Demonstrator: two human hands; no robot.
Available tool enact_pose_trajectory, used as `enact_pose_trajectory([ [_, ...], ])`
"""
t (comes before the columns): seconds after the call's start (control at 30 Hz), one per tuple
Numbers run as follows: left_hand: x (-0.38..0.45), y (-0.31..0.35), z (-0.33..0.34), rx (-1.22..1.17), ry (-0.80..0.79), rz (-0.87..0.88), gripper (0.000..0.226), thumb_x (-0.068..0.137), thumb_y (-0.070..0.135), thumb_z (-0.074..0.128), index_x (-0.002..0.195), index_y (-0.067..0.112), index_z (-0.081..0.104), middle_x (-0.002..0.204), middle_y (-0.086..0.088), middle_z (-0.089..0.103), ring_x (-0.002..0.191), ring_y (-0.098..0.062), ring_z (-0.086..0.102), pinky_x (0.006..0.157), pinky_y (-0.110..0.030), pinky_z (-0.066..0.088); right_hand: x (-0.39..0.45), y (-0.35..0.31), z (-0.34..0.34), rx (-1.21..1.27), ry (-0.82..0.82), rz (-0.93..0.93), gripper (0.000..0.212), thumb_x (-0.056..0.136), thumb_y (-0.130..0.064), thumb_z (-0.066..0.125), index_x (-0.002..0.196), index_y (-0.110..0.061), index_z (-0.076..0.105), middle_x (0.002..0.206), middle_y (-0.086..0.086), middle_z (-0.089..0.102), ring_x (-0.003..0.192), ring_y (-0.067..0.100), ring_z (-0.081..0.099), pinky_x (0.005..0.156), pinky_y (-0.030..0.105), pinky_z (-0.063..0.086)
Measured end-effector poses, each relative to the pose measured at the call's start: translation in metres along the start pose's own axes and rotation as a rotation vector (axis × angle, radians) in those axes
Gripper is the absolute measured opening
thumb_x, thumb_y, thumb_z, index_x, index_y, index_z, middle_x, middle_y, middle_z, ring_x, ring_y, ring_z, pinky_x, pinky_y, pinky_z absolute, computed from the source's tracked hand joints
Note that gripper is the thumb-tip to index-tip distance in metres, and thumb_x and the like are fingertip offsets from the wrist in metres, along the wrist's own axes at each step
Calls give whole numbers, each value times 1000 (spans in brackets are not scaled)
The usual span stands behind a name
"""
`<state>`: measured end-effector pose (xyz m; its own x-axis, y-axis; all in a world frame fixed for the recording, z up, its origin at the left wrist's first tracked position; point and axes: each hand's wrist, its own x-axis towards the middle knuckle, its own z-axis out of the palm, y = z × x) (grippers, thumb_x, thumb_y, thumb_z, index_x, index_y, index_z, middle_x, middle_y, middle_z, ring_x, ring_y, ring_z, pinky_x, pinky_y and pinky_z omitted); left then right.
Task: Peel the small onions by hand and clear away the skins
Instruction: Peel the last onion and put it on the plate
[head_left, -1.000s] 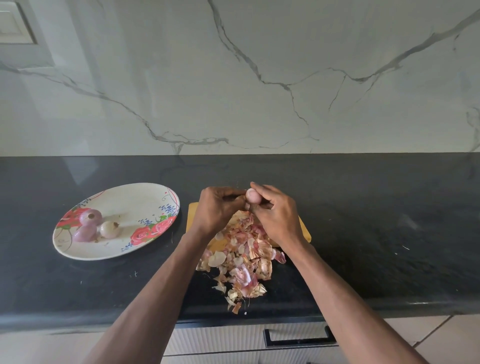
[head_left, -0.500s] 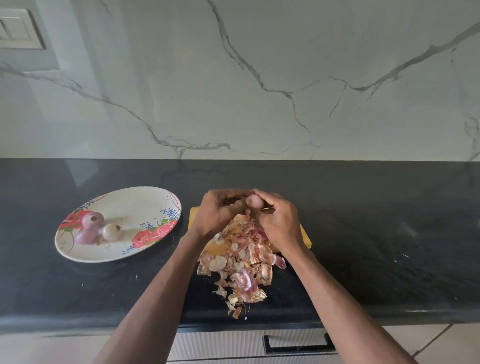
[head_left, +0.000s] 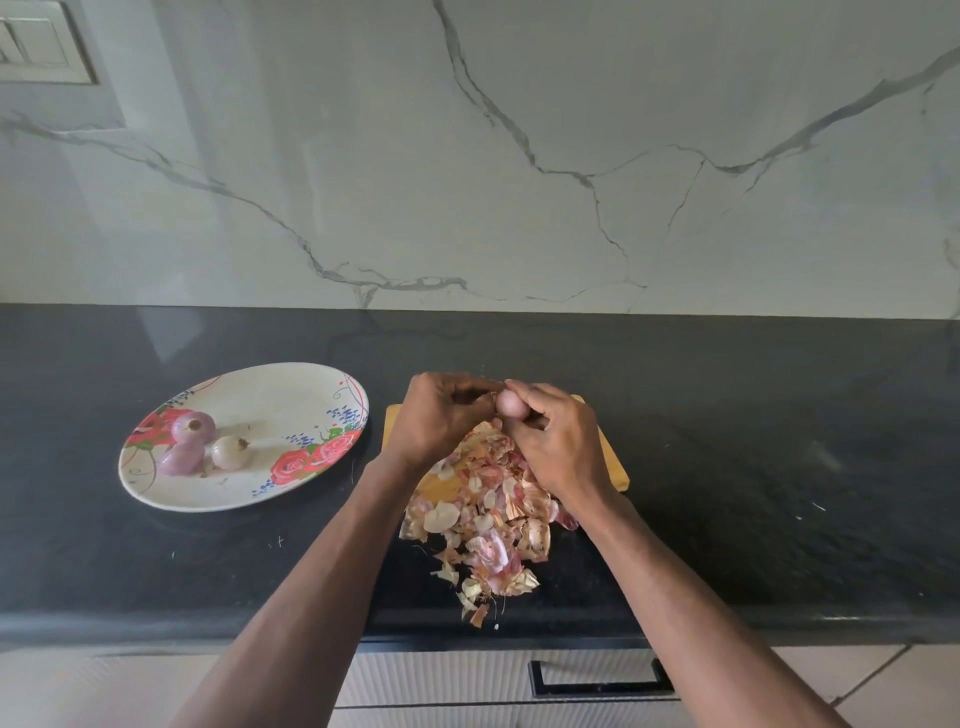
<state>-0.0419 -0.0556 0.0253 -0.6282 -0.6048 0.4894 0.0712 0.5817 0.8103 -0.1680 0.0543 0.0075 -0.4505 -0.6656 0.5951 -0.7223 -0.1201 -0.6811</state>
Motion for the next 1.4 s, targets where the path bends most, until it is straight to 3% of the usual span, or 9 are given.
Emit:
enact_pose_trajectory([
  [0.17,4,1,3,-83,108,-148,13,88,6,71,90,15,79,84,-7,78,77,-22,77,77,-42,63,2,-6,-2,162,-5,95,45,85,-3,77,126,-18,70,124,-3,71,114,5,65,97,21,53],
  [0.27,8,-11,1,112,125,-254,20,92,17,66,76,9,77,71,-5,76,67,-22,75,73,-47,62,4,-5,-3,276,-18,214,45,85,1,74,122,-25,71,119,-7,72,107,7,69,95,35,58],
  [0.33,8,-10,1,179,92,-279,30,96,27,65,81,4,78,74,-4,76,63,-17,74,71,-42,63,6,-5,-4,334,-18,256,44,85,0,74,119,-27,72,116,-7,73,107,8,69,94,40,58],
  [0.47,9,0,-2,-45,18,-229,22,91,10,72,112,3,75,105,-10,76,84,-20,76,76,-32,62,6,-6,-4,358,-36,258,51,88,-3,73,130,-31,65,123,-13,69,115,6,65,101,38,54],
  [0.53,8,4,-4,-178,-21,-206,22,90,4,71,112,3,75,101,-10,77,89,-27,75,79,-32,62,6,-6,-3,383,-50,268,62,88,-2,74,140,-29,56,130,-6,67,117,6,65,103,37,53],
  [0.77,5,-2,-4,-26,-59,-70,24,86,13,79,110,12,79,95,1,79,85,-16,76,81,-32,61,6,-2,-4,229,-44,223,51,87,-5,76,135,-14,62,129,-4,68,116,4,64,102,28,52],
  [0.93,-1,0,6,137,31,20,23,87,12,78,110,13,79,100,1,78,87,8,69,72,-11,51,4,-1,-3,158,-15,184,46,89,-5,74,133,-12,64,124,-3,69,113,8,66,100,27,54],
  [1.13,-4,5,12,151,92,14,20,90,7,71,107,13,79,90,10,75,82,2,71,70,-17,56,1,-4,0,163,5,149,39,89,-2,73,126,-13,69,108,-14,70,101,2,68,86,14,54],
  [1.4,1,6,15,58,146,-91,14,84,8,76,97,10,80,81,6,76,73,-5,73,66,-19,56,3,-5,-2,256,14,248,26,84,-15,77,98,-32,64,100,-4,73,85,8,73,75,38,60],
])
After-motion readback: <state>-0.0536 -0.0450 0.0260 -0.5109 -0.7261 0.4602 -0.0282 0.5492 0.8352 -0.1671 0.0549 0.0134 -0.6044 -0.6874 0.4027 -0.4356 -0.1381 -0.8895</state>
